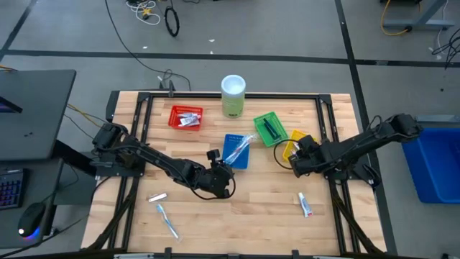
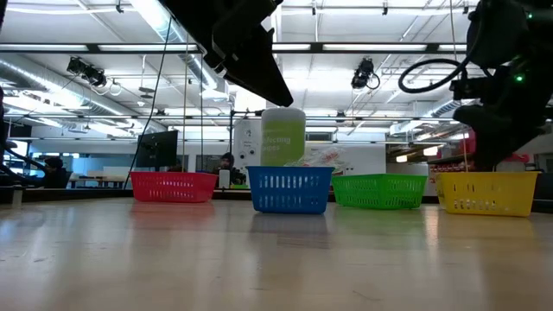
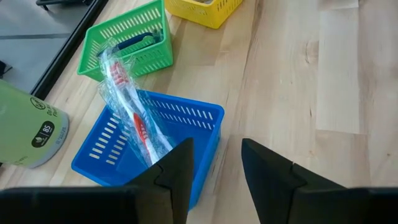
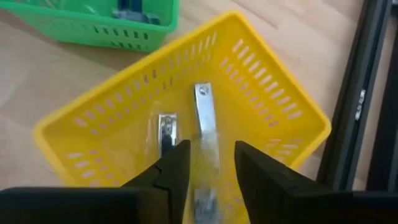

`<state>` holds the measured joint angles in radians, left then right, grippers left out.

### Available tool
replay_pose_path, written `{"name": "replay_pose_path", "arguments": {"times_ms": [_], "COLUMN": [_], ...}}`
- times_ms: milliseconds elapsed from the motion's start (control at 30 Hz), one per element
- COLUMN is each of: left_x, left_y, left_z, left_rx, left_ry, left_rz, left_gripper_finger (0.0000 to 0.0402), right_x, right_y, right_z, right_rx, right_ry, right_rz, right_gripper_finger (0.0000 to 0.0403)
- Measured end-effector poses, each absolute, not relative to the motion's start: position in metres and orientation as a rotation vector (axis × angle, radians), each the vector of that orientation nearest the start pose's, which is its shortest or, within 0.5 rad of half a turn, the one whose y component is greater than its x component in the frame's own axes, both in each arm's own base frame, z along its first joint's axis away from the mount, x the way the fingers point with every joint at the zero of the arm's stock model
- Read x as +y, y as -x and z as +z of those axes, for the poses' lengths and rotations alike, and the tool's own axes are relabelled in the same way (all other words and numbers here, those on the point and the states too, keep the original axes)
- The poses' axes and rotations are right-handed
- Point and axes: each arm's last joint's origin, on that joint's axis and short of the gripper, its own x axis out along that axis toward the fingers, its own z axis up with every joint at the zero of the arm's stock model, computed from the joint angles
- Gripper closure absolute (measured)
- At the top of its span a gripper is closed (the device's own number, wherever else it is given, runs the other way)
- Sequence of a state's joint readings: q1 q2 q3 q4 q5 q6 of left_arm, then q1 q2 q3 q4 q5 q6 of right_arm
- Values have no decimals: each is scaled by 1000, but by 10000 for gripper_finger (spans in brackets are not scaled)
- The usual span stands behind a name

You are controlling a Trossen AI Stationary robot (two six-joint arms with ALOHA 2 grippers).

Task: Pick & Place Travel size toiletries
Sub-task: Put the silver nail cutter into the yellow bin, then put the white toothpaste into the red bin

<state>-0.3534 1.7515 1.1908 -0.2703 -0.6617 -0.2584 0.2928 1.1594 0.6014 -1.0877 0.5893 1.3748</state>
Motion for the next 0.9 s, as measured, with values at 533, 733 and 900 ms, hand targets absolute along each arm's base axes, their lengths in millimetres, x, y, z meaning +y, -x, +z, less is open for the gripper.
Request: {"name": "replay_pose_path", "arguments": {"times_ms": [533, 733, 900], "left_x": [-111, -111, -111], "left_y": [-351, -351, -351], "left_z": [217, 217, 217], "left_rx": [678, 672, 678], "left_ry": [-141, -116, -144], "left_rz": [386, 394, 384], "left_gripper_finger": [260, 260, 260], "right_x": [35, 43, 51], "right_y": [-183, -211, -225], "right_z": [228, 239, 241], "right_rx": [804, 645, 600], "right_ry": [-245, -174, -86], "right_rz": [-899, -680, -419], "right_gripper_finger": [195, 202, 203]}}
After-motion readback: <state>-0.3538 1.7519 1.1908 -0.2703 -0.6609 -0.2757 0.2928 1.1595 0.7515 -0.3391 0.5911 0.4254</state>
